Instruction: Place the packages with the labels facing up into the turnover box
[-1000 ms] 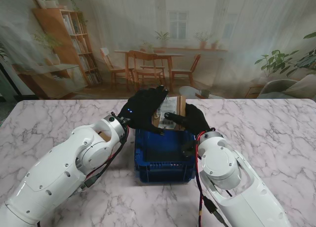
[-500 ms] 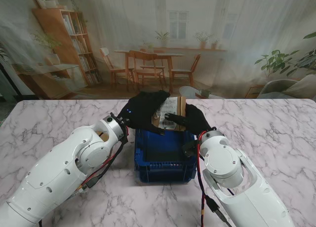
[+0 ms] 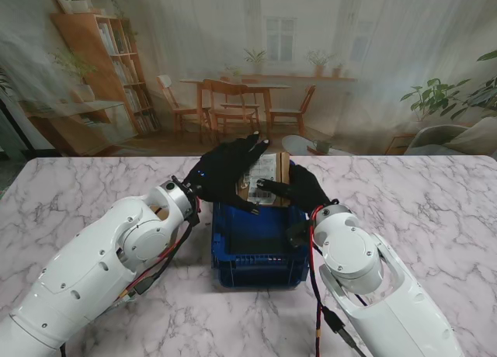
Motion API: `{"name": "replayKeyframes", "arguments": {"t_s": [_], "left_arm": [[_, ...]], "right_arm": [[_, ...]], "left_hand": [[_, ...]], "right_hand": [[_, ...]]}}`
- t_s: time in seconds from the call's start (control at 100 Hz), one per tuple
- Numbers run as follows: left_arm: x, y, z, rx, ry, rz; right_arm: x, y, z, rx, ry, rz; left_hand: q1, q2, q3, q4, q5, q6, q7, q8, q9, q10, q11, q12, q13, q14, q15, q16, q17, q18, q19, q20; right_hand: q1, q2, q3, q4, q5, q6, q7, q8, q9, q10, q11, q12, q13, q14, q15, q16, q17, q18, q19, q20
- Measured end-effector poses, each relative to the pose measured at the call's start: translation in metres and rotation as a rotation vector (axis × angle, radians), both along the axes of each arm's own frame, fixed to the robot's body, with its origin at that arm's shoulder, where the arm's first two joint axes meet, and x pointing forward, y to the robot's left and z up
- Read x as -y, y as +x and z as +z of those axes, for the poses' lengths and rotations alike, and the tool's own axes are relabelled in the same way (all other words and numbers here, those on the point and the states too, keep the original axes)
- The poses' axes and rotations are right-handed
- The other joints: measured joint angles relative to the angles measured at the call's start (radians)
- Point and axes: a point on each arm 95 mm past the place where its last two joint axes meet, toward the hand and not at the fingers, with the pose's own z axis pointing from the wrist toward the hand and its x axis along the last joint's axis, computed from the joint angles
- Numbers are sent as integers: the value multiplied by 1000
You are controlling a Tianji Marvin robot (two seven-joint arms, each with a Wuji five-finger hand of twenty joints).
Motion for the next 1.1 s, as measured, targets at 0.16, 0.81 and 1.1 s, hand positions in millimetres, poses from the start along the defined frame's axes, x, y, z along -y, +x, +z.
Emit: {"name": "replayKeyframes", "arguments": {"t_s": [0.16,0.81,1.1], "left_arm": [[3,0,0,1,4,-4],[6,-1,0,6,20,39],[5,-2,6,13,30,44]], "right_arm": [[0,1,-1,2,4,-4],[1,2,-5,-21,0,17],[1,2,-2,-24,12,15]], "left_hand": [[11,-2,3,-9,0,65,15,188,4,11,42,210,42,-3,55,39,31,0,66,-2],[56,-47,47,95,1,47,181,821,138,-58,381,635,181,-18,186,432,157,-5,289,198],[58,-48,46,102,13,41,183,808,141,-58,397,645,192,-17,186,452,162,-5,302,200]], "right_hand": [[0,0,0,0,0,0,0,0,0,0,0,0,0,0,0,0,0,0,0,-1],[14,60,-13,0,-86,3,-29,-11,-87,12,-13,16,-86,6,-5,-10,-62,0,-36,-8],[21,62,-21,0,-86,-15,-90,-16,-102,12,-3,11,-106,5,-3,-10,-75,0,-47,-8]]}}
